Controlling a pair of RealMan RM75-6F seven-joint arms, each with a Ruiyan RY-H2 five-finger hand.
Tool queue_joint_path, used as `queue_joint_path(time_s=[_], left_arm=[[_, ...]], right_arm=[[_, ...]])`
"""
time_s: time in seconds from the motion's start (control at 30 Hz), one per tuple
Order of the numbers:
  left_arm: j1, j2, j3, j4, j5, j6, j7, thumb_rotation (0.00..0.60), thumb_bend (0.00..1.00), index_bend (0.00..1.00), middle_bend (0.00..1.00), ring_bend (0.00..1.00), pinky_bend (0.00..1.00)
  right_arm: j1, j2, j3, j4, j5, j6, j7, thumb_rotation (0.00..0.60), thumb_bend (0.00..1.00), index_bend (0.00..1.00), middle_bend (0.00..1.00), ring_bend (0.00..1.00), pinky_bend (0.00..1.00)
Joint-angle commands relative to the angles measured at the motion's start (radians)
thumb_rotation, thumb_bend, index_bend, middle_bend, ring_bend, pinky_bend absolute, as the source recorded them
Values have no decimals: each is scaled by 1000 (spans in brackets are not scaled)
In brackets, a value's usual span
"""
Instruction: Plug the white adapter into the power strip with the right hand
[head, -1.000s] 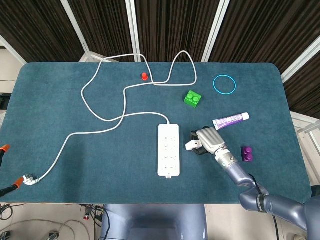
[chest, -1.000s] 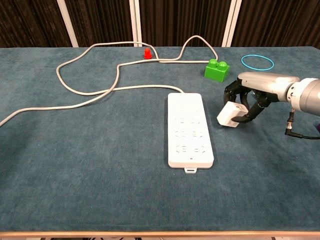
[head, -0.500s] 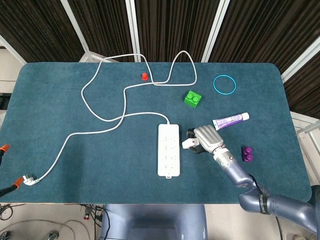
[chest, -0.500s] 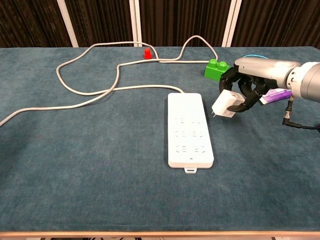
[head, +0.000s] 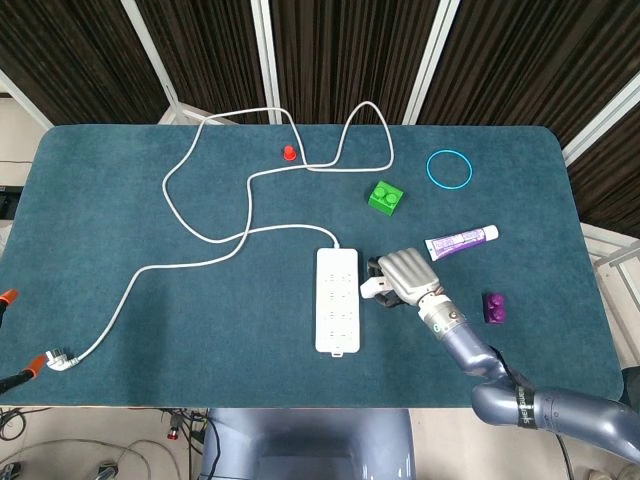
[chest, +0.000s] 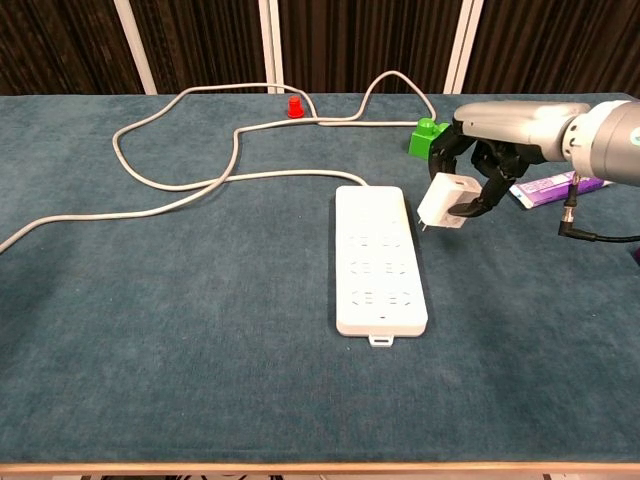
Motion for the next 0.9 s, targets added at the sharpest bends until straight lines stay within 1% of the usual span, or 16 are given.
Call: queue_joint_path(time_s=[0.03,0.17,0.37,0.53,0.6,0.7,0.77,0.83,0.9], left_arm=[[0,0,0,0,-4,-3,1,600,145,146,0,0,6],[-3,0,1,-2,-4,-9,6,600,145,147,0,0,6],[-5,-2,1,-2,-6,-12,10,600,145,147,0,0,6],[-4,-1,1,-2,-7,-11,7,600,145,147,0,0,7],[-3,0,0,-1,-7,-9,4,600,145,147,0,0,6],[-2,2,-1,-1,-9,-7,-1,600,145,148,0,0,6],[-2,3,-2,-1,-12,-6,-2,600,144,148,0,0,6],[-3,3,-3,0,-14,-7,-3,600,145,148,0,0,6],[-3,3,-3,0,-13,-9,-2,600,145,148,0,0,6]], right_arm=[[19,-6,5,-19,39,5,-34,600,638,724,693,817,673],[46,-18,18,-36,89,16,-75,600,641,724,693,817,694],[89,-33,47,-58,155,46,-127,600,642,724,693,817,700],[129,-45,58,-57,228,68,-190,600,642,724,693,827,722],[151,-48,57,-55,278,66,-225,600,642,724,693,827,724],[190,-38,40,-50,359,53,-297,600,642,724,694,827,728],[220,-30,25,-51,429,56,-359,600,642,724,694,828,732],[261,-20,10,-65,537,66,-433,600,642,724,695,829,740],[288,-15,5,-77,605,82,-475,600,642,724,696,832,744]])
